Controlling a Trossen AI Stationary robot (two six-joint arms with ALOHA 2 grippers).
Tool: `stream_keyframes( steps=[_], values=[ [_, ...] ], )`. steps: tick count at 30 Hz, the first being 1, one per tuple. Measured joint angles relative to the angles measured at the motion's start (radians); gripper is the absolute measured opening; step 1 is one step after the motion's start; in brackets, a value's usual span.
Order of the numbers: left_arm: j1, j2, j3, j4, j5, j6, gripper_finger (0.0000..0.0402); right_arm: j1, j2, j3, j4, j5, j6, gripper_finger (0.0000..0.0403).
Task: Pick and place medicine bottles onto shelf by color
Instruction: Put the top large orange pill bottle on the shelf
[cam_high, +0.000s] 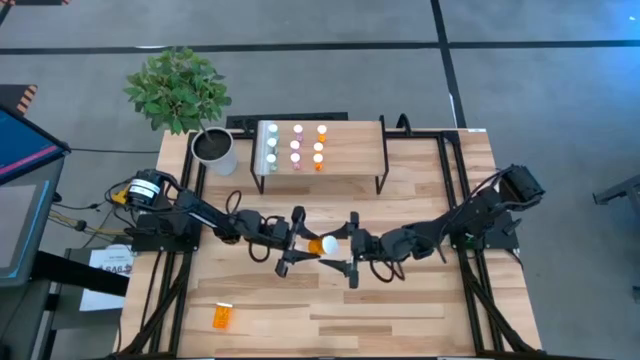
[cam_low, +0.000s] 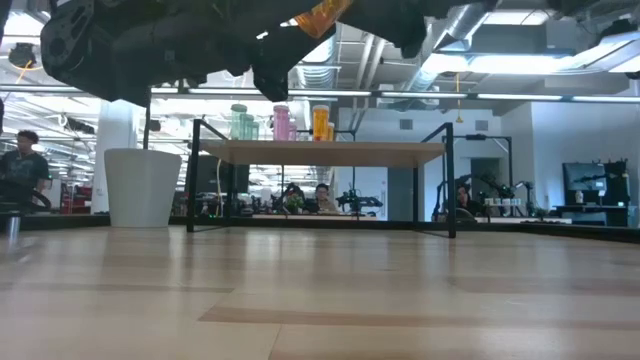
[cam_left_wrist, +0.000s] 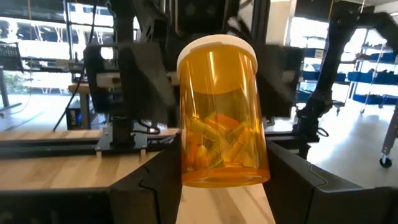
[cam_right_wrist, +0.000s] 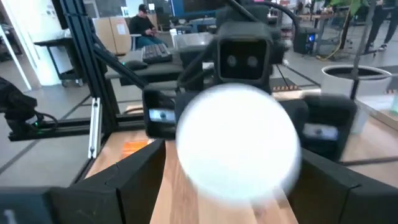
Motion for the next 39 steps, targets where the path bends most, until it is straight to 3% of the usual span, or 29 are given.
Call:
stream_keyframes(
  steps=[16, 31, 39],
  values=[
    [0.0, 0.0, 0.0, -0.04, 0.001, 0.0, 0.0172, 0.01, -0.053, 0.066, -0.244, 0.003, 0.066, 0.0315],
    [0.0, 0.0, 0.0, -0.062, 0.009, 0.0, 0.0172, 0.012, -0.053, 0.065, -0.253, -0.03, 0.083, 0.0315],
    [0.0, 0.0, 0.0, -0.065, 0.019, 0.0, 0.0172, 0.022, -0.064, 0.065, -0.267, -0.037, 0.08, 0.0288]
  ],
)
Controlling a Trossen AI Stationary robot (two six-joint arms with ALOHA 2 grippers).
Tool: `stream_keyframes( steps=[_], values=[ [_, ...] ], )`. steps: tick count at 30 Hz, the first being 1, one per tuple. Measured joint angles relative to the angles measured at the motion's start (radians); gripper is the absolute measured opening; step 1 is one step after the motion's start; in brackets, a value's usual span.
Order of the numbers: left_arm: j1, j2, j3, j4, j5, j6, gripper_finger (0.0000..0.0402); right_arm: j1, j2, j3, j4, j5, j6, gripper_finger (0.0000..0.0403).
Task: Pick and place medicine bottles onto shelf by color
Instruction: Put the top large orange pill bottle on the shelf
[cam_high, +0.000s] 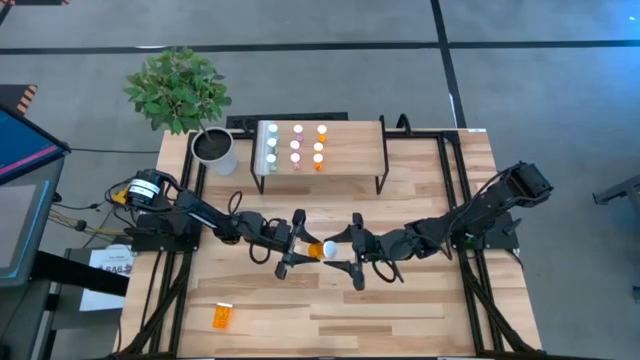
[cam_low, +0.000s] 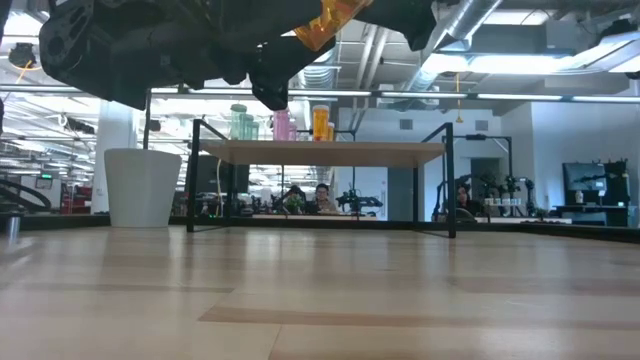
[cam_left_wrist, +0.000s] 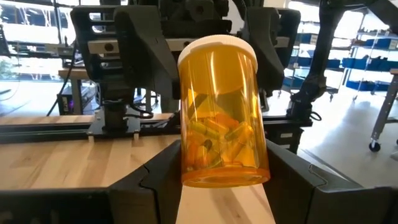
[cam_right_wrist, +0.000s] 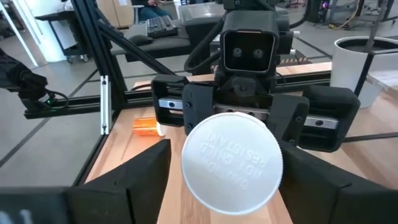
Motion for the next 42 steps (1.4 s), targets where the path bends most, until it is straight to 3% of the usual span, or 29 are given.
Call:
stream_keyframes(
  steps=[19, 25, 35, 42],
  values=[
    [0.001, 0.0, -0.002, -0.001, 0.01, -0.015, 0.0172, -0.008, 0.0, 0.0, -0.015, -0.002, 0.003, 0.0218],
    [0.001, 0.0, -0.002, 0.0, 0.034, -0.03, 0.0174, -0.008, 0.0, 0.0, -0.015, -0.003, 0.003, 0.0222],
    [0.016, 0.0, 0.0, -0.025, 0.043, -0.065, 0.0272, -0.007, -0.051, 0.0, -0.038, -0.011, -0.012, 0.0221],
    [0.047, -0.012, 0.0, -0.141, 0.043, -0.075, 0.0305, -0.044, -0.21, 0.004, -0.201, 0.013, -0.035, 0.0226]
  ],
)
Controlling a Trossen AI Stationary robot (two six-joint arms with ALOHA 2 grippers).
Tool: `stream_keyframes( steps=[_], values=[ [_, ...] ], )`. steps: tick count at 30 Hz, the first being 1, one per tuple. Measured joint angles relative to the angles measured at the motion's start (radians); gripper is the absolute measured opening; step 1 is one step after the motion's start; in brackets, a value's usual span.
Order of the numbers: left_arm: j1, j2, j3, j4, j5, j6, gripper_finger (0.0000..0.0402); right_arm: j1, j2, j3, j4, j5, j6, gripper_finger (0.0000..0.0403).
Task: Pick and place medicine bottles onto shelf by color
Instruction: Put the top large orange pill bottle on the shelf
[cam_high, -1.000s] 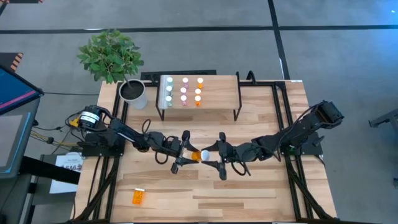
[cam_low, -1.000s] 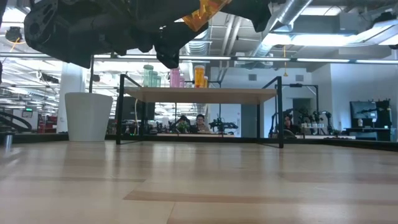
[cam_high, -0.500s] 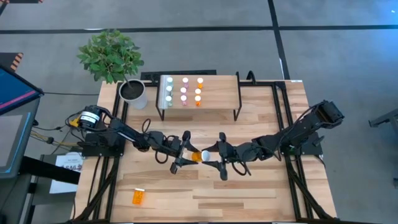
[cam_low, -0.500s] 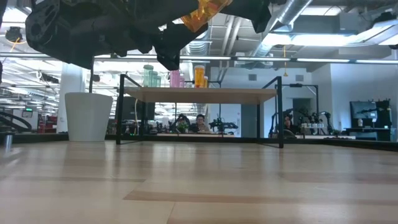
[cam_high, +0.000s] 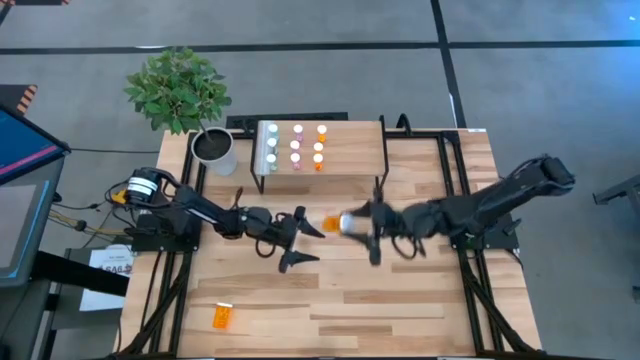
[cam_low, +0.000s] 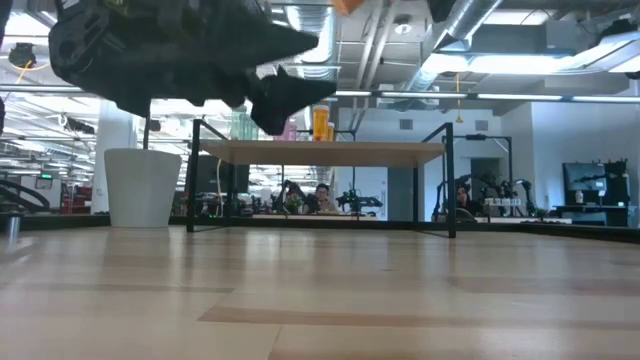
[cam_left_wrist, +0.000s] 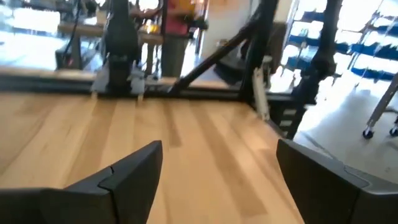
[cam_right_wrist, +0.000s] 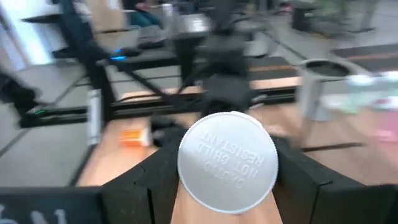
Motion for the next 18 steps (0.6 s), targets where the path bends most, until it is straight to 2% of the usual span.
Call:
stream_keyframes(
  steps=[5, 9, 15, 18],
  values=[
    [0.018, -0.033, 0.0, -0.059, -0.022, -0.049, 0.0306, -0.121, -0.114, 0.096, -0.263, 0.032, 0.009, 0.0223],
    [0.015, -0.047, 0.007, -0.055, -0.018, -0.049, 0.0306, -0.28, -0.123, 0.25, -0.515, 0.02, 0.015, 0.0224],
    [0.011, -0.046, 0.006, -0.064, -0.011, -0.05, 0.0306, -0.557, -0.046, 0.468, -0.858, -0.13, 0.05, 0.0224],
    [0.007, -0.046, 0.006, -0.067, -0.01, -0.056, 0.0306, -0.683, -0.001, 0.524, -0.919, -0.219, 0.062, 0.0224]
  ],
)
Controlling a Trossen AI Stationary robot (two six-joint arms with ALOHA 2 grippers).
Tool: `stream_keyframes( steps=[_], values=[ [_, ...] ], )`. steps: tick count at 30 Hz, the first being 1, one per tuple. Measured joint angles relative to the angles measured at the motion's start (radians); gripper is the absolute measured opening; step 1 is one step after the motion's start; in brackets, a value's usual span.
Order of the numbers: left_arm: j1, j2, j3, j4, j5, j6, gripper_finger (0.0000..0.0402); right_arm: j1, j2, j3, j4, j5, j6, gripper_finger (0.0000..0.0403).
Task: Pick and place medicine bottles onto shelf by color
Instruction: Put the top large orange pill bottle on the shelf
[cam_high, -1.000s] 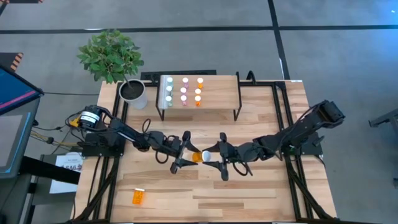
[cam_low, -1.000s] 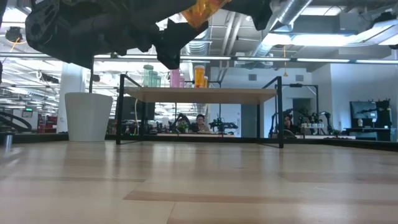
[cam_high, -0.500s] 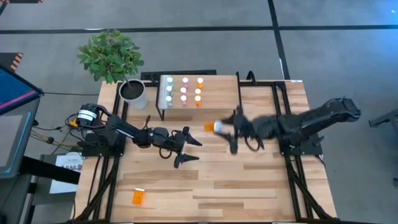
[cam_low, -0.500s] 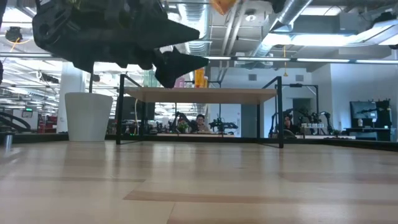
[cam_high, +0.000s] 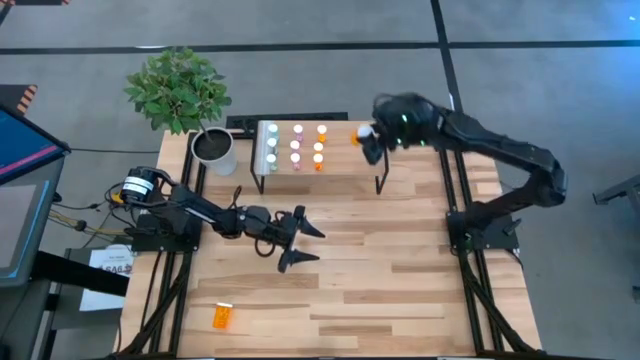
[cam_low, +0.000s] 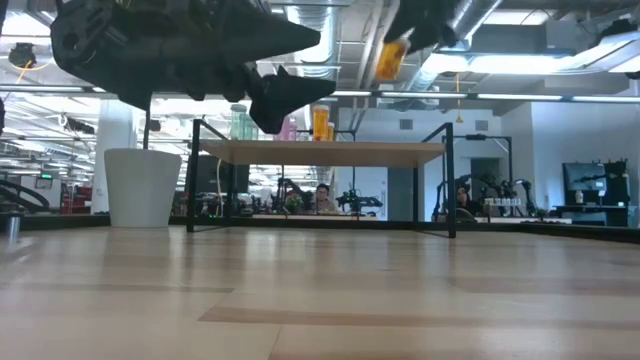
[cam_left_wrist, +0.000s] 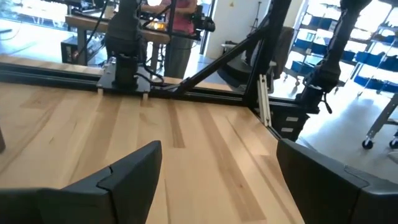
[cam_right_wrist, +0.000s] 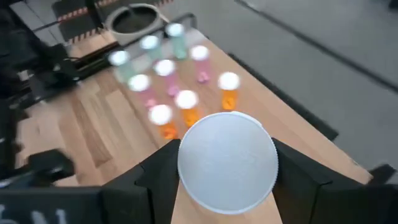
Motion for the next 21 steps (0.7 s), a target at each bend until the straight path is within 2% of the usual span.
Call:
stream_keyframes(
  steps=[4, 6, 13, 21],
  values=[
    [-0.003, 0.0, 0.0, 0.0, 0.002, 0.001, 0.0306, -0.132, 0.071, 0.033, -0.013, -0.156, 0.002, 0.0225],
    [-0.002, 0.0, 0.0, 0.0, 0.002, 0.002, 0.0306, -0.171, 0.112, 0.054, -0.004, -0.189, -0.004, 0.0225],
    [-0.002, 0.0, 0.0, -0.014, 0.001, 0.01, 0.0306, -0.252, 0.26, 0.126, -0.037, -0.199, -0.033, 0.0225],
    [-0.002, 0.001, 0.0, -0.04, 0.001, 0.011, 0.0306, -0.291, 0.388, 0.201, -0.078, -0.201, -0.062, 0.0226]
  ],
)
